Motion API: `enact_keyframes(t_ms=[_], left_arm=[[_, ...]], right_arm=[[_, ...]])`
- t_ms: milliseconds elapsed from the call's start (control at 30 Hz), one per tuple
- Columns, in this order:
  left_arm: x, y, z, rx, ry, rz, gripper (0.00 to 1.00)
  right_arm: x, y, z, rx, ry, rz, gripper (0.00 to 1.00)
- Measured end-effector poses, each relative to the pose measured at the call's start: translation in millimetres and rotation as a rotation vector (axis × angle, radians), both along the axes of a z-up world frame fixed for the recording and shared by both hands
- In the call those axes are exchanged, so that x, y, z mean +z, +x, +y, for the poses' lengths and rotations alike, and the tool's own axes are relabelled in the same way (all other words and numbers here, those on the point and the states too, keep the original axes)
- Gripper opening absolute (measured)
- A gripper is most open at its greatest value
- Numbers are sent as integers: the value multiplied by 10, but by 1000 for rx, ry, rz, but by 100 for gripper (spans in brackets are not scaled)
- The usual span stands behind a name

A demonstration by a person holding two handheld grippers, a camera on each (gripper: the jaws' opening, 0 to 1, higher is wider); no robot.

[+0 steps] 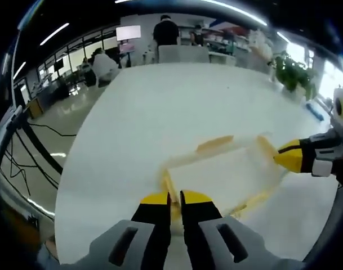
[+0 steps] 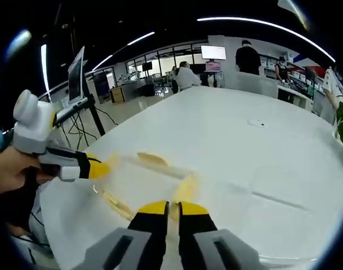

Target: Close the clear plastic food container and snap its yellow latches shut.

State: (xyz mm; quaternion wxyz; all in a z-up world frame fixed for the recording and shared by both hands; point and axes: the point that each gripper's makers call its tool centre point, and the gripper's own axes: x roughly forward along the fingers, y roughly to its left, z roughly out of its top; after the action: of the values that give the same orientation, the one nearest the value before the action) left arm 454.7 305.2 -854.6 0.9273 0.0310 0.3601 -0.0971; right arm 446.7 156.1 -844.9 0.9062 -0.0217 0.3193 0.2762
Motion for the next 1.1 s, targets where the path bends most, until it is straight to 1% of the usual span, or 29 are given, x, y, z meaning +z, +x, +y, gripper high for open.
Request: enact_keyframes(t_ms=[167, 467, 733, 1100], left_arm=[[82, -38, 32, 8, -2, -10, 3], [220, -104, 51, 23, -1, -23, 3], [338, -134, 16, 15, -3, -38, 3], [422, -121, -84, -7, 12, -47, 4]], right_arm=[[38, -42, 25, 12, 5, 0, 2], [173, -91, 40, 11, 22, -6, 2], [271, -85, 11, 12, 27, -21, 2], [370, -47, -81, 0, 36, -33, 2]])
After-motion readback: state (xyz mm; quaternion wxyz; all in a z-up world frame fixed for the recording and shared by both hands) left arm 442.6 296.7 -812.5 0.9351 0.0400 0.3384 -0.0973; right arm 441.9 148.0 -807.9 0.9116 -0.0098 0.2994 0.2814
